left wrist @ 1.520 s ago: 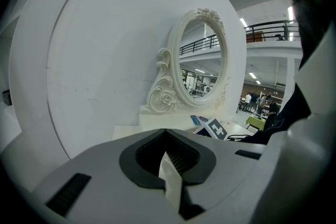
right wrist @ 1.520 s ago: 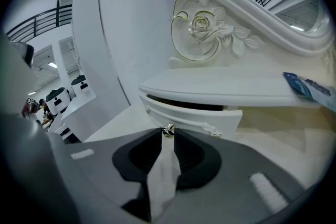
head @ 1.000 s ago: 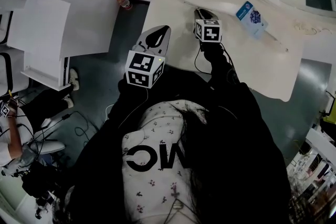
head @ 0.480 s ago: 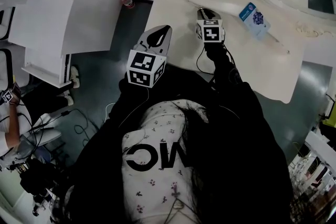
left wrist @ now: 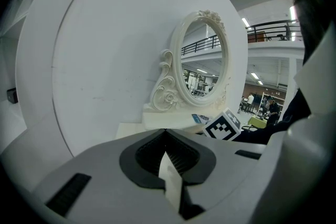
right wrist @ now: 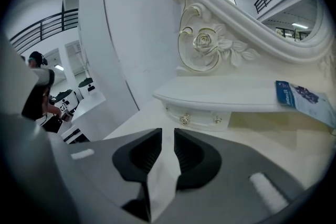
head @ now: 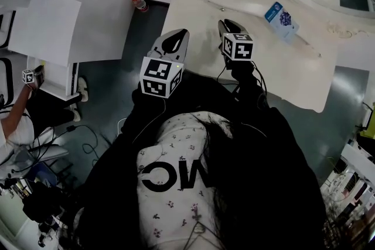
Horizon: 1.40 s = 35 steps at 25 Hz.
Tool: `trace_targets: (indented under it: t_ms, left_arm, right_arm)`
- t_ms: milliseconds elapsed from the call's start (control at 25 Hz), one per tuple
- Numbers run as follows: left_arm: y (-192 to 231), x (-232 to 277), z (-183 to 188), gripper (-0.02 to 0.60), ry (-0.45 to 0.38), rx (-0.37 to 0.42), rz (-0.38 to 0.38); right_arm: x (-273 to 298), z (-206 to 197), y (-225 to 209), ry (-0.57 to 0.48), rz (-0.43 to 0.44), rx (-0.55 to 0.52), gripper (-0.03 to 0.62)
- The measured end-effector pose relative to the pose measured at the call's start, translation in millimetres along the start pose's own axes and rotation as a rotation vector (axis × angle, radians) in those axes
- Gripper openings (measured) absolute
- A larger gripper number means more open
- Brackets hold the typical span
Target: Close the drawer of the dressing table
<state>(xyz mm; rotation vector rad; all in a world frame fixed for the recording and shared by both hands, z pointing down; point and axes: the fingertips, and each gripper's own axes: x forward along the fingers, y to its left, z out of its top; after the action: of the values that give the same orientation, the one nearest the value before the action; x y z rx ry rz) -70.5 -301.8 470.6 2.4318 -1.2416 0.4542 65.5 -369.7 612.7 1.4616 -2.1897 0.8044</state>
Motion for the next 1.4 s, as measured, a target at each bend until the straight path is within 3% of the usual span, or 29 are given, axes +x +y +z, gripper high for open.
trace_targets:
  t_ms: [120,240,960,1400]
  left_arm:
    - [-1,-4,-2,0.0,-0.002,0.002,-0.006]
    - [-4,-9,-4,0.0,-0.007,0.006,-0.02]
    - [-14,-77,-31,0.0,-0.041,0.033,-0.118]
    - [-45,-89,-47,0.0,-0.039,0.041,-0.191]
  right_arm:
    - [-18,-1,11,-0.015,0.021,0.015,0.08]
    - [-35,2,22,-0.044,0.026,0.016,0.029]
    - [-124,-4,129,-0.164,0.073,0.002,0.028]
    - [-170,-24,145,-0.191,0.041,-0.01,0.028]
